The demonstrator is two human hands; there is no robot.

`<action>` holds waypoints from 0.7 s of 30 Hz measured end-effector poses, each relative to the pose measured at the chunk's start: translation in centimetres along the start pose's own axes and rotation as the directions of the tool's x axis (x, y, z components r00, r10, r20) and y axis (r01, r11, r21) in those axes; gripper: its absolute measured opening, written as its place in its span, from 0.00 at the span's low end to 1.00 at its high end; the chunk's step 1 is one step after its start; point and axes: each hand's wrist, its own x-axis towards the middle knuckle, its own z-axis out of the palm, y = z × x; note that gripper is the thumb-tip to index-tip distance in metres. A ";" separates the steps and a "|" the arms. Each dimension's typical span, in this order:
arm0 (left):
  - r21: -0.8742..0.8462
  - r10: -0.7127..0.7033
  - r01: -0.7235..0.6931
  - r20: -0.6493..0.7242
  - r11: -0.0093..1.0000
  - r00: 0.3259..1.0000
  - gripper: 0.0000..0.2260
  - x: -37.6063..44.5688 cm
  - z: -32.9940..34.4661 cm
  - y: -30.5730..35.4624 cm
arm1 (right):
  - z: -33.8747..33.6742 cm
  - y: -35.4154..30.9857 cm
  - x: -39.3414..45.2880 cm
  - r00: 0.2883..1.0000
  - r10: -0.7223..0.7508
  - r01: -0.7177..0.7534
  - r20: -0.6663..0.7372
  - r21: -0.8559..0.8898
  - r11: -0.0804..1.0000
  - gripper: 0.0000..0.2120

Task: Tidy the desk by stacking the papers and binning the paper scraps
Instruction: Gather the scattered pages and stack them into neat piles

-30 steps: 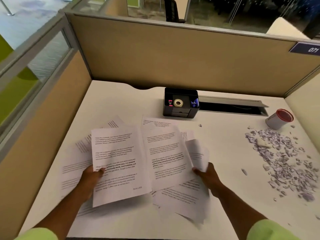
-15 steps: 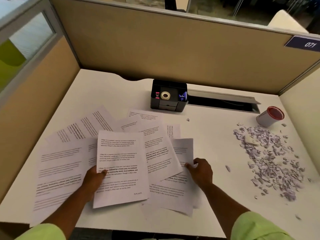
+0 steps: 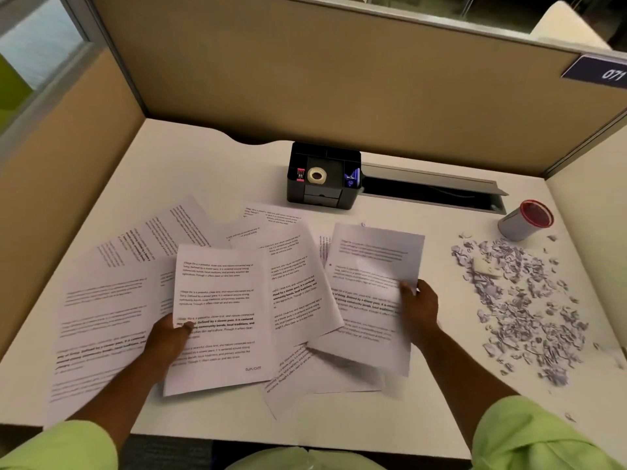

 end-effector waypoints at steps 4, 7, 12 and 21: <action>-0.014 -0.004 0.004 0.003 1.000 1.000 0.15 0.2 -0.7 0.1 | -0.3 -1.9 1.8 0.999 0.051 -0.051 0.001 0.147 0.988 0.04; -0.025 -0.004 0.004 0.007 1.000 1.000 0.15 0.4 -1.3 0.4 | -0.3 -3.5 3.1 0.999 0.039 -0.041 0.010 0.211 0.977 0.04; -0.079 -0.024 0.024 0.005 0.997 1.000 0.15 0.8 -2.7 0.7 | 0.1 -6.7 3.8 1.000 0.000 -0.003 0.012 0.217 0.976 0.05; -0.134 -0.068 0.062 -0.038 0.989 0.997 0.15 1.1 -5.7 -0.5 | 2.2 -7.8 4.5 0.994 -0.089 0.093 0.059 -0.080 0.992 0.13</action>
